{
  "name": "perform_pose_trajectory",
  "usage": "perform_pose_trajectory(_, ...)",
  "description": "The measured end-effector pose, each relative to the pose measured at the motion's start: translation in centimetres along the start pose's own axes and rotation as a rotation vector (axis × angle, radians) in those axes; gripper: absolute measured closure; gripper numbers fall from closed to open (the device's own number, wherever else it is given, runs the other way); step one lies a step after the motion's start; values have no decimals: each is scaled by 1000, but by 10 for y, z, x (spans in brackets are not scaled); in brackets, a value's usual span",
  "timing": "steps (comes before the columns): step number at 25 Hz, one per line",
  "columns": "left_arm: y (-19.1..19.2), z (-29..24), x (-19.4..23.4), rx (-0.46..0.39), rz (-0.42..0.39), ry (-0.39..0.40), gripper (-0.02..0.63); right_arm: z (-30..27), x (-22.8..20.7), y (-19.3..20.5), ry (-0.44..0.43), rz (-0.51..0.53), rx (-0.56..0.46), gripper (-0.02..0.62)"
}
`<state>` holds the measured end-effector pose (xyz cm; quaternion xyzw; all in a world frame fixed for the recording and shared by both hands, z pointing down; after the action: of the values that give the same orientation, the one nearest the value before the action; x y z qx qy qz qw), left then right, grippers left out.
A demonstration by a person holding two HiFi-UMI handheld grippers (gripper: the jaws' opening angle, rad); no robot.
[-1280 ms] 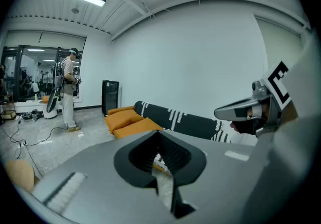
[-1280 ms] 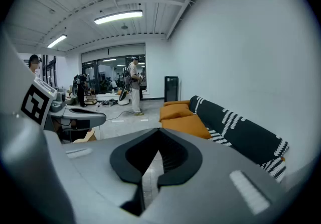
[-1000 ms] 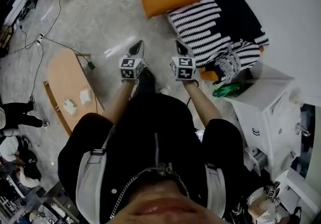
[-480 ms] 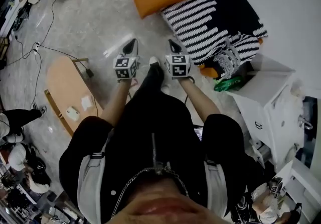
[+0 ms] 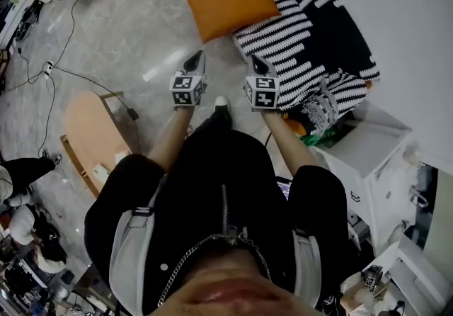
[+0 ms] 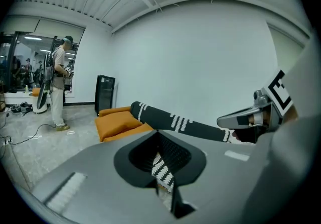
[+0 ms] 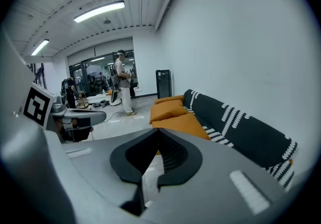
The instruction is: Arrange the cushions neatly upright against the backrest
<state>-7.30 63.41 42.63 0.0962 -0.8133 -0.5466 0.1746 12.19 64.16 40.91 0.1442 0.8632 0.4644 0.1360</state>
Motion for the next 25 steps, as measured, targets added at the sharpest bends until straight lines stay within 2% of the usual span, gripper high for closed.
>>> perform_pose_trajectory(5, -23, -46, 22, -6, -7, 11, 595, -37, -16, -38, 16, 17, -25, 592)
perform_pose_trajectory(13, -36, -108, 42, 29, 3, 0, 595, -84, -56, -71, 35, -6, -29, 592)
perform_pose_trajectory(19, -50, -160, 58, 39, 10, -41, 595, -146, -89, -92, -4, 13, -11, 592)
perform_pose_trajectory(25, -79, -220, 84, 61, -14, -99, 595, -205, -129, -137, -60, 80, -26, 592)
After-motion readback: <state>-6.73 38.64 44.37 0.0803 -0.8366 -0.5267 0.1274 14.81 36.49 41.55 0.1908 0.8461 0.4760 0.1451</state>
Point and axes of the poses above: the fingertips, and each gripper's own axes: z backward along the fingers, x to its left, y out of its underside, the point moved 4 cm from there along z, backward along the fingers, and after that the axes turned 1 degree about -y, right-handed, at the moved point
